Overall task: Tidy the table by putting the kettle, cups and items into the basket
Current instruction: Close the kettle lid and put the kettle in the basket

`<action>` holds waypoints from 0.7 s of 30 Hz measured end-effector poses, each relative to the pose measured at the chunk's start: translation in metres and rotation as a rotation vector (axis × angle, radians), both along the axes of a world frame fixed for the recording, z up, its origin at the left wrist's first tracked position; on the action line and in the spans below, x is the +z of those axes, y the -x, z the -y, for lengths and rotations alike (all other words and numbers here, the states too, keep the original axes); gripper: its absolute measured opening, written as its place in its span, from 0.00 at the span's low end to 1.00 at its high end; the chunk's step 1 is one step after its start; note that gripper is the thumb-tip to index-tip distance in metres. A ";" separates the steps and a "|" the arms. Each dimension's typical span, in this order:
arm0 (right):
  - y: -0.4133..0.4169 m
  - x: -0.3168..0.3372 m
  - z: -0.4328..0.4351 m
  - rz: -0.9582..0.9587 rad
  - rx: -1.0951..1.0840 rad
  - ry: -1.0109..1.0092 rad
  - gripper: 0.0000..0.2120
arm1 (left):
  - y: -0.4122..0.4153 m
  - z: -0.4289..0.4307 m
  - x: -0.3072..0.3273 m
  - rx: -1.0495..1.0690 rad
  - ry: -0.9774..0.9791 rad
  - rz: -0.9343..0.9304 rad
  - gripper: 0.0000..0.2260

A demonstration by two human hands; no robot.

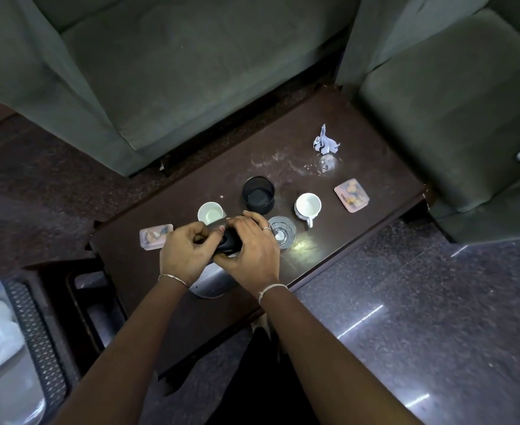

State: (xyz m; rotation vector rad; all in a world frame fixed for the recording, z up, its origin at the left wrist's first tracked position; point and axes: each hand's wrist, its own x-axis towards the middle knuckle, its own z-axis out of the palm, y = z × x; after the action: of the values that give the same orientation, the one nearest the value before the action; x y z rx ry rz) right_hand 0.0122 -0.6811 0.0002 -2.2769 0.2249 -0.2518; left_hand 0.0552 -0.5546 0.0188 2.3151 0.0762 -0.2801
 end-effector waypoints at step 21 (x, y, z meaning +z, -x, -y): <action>-0.004 -0.001 0.006 -0.065 0.004 -0.141 0.19 | -0.008 0.011 0.005 -0.031 -0.112 -0.023 0.22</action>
State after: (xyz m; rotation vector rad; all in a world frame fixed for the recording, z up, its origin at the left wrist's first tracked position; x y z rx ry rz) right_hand 0.0160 -0.6874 -0.0012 -2.1471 0.2632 -0.1552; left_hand 0.0632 -0.5651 0.0236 2.4265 0.0685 -0.3252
